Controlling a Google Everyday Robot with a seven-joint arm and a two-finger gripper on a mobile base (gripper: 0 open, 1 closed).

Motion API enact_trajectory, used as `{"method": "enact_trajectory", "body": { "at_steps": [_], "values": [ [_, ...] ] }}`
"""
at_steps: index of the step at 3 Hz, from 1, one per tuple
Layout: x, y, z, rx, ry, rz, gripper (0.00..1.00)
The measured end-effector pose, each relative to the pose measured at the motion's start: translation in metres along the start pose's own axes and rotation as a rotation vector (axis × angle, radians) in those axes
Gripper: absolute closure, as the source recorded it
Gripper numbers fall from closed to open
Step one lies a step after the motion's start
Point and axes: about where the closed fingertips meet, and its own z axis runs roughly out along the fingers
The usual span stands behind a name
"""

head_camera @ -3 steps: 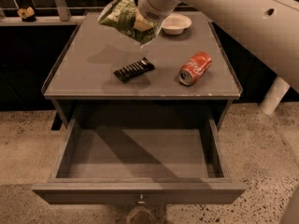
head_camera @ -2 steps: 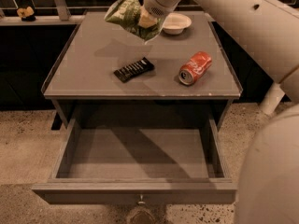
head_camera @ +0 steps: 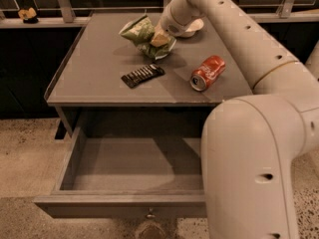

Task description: Pick green jalapeno chip bag from top drawer and place on counter

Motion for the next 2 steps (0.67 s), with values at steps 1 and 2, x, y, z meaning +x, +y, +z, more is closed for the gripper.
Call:
{"method": "enact_trajectory", "body": {
  "at_steps": [1,2],
  "values": [
    [-0.0016,-0.002,0.0013,-0.008,-0.012,0.009,1.0],
    [-0.0016,-0.002,0.0014,-0.008,-0.012,0.009,0.81]
  ]
}}
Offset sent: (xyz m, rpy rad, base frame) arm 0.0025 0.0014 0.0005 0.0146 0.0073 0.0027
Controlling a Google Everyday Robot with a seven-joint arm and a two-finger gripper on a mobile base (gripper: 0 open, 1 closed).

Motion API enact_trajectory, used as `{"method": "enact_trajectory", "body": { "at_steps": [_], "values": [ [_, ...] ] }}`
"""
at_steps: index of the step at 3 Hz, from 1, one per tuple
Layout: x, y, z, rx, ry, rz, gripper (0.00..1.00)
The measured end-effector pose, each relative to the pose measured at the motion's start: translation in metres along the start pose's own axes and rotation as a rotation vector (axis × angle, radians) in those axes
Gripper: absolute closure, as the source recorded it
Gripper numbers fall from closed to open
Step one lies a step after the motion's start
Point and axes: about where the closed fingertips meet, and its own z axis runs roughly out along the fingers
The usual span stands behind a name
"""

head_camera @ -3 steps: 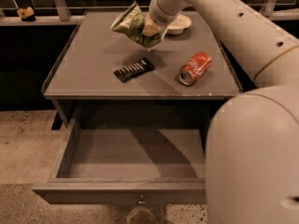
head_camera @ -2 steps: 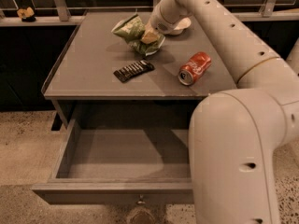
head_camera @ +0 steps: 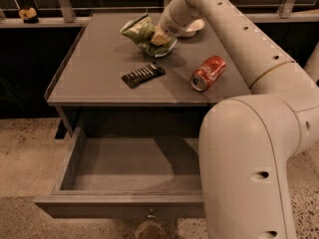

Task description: Pick green jalapeno chip bag from top drawer and place on counter

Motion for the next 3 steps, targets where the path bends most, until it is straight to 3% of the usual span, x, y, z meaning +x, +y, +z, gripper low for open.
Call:
{"method": "enact_trajectory", "body": {
  "at_steps": [3],
  "values": [
    [0.0,0.0001,0.0001,0.0,0.0,0.0,0.12]
  ]
}}
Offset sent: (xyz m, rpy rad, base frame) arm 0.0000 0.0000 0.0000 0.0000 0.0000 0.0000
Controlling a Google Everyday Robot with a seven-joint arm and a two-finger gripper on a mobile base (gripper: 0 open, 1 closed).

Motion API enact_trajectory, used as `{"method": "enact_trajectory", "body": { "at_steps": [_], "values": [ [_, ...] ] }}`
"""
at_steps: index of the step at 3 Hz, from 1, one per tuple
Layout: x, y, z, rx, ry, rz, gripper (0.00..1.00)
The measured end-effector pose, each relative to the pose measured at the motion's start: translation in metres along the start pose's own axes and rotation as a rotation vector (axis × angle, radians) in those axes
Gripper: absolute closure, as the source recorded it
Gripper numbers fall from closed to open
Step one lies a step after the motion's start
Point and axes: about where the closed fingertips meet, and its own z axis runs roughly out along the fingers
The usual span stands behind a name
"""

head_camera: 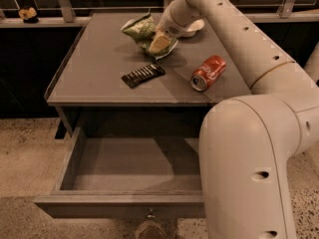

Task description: Pick green jalapeno chip bag from top drawer and place on counter

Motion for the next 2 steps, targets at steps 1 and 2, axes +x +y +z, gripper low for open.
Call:
{"method": "enact_trajectory", "body": {
  "at_steps": [1,2],
  "values": [
    [0.0,0.0,0.0001,0.0,0.0,0.0,0.0],
    [0.0,0.0,0.0001,0.0,0.0,0.0,0.0]
  ]
}}
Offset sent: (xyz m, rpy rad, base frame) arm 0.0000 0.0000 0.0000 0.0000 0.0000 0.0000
